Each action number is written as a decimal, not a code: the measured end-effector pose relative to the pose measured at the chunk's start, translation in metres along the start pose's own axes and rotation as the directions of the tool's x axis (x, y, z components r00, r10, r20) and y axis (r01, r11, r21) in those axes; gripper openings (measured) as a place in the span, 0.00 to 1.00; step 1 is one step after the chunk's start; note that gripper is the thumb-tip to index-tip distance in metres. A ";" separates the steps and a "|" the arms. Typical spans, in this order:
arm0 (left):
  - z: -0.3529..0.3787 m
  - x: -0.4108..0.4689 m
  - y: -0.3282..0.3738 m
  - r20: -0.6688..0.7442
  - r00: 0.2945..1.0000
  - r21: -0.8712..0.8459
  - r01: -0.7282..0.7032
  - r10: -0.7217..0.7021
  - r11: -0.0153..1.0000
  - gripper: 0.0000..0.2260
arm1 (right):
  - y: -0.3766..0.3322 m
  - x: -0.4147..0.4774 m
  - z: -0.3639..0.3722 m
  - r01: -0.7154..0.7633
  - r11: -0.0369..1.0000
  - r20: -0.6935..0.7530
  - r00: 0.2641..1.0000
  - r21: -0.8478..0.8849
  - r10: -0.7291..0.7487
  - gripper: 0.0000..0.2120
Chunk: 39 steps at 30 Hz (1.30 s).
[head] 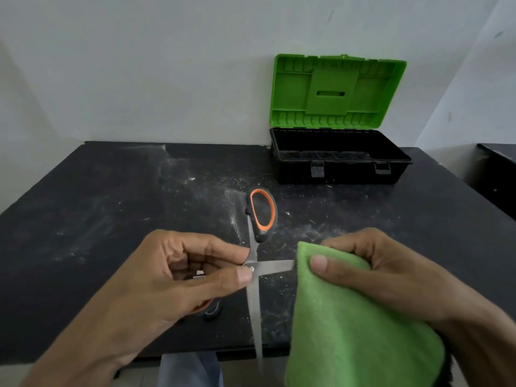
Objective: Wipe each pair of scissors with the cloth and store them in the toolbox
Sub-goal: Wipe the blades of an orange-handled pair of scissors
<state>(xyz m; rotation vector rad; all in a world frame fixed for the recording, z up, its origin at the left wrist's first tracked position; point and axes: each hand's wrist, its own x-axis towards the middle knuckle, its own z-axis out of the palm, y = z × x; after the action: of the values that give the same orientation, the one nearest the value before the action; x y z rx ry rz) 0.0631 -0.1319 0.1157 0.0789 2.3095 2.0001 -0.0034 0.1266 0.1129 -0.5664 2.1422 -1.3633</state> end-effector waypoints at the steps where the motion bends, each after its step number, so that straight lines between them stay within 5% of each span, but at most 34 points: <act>1: 0.000 0.000 0.001 0.002 1.000 0.003 -0.006 0.006 1.000 0.14 | 0.000 -0.001 -0.002 -0.012 1.000 0.006 1.000 0.009 0.012 0.23; 8: 0.007 -0.001 0.009 0.039 0.999 -0.002 -0.005 0.005 1.000 0.09 | -0.001 0.003 0.004 0.083 0.995 0.112 0.991 -0.054 -0.077 0.25; 13: -0.009 -0.003 0.004 -0.031 0.999 0.029 -0.029 0.030 0.999 0.18 | -0.001 -0.003 -0.007 0.096 0.995 0.100 0.990 0.009 -0.096 0.21; 20: 0.008 0.001 0.007 0.014 0.998 0.015 -0.066 0.066 0.998 0.09 | -0.001 0.004 0.007 0.092 0.996 0.135 0.987 0.016 -0.093 0.31; 28: 0.007 0.003 0.001 -0.060 0.990 0.066 -0.121 0.125 0.990 0.08 | -0.014 -0.001 0.012 -0.109 0.977 0.113 0.990 0.181 0.089 0.19; 32: 0.008 0.001 0.005 -0.063 0.990 0.096 -0.116 0.122 0.989 0.07 | -0.016 -0.005 0.014 -0.180 0.969 -0.033 0.982 0.170 0.188 0.11; 36: 0.017 0.002 0.009 -0.144 0.989 0.012 -0.018 0.019 1.000 0.20 | -0.019 -0.004 0.015 -0.153 0.969 -0.035 0.986 0.193 0.163 0.12; 39: 0.026 0.008 0.011 -0.225 0.974 -0.021 0.029 -0.033 0.999 0.21 | -0.017 -0.003 0.016 -0.135 0.976 0.061 0.990 0.172 0.126 0.20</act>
<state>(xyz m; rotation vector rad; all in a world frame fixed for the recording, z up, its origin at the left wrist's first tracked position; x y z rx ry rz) 0.0579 -0.1038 0.1225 -0.1949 2.4055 2.1127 0.0099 0.1103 0.1238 -0.3789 1.9587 -1.4310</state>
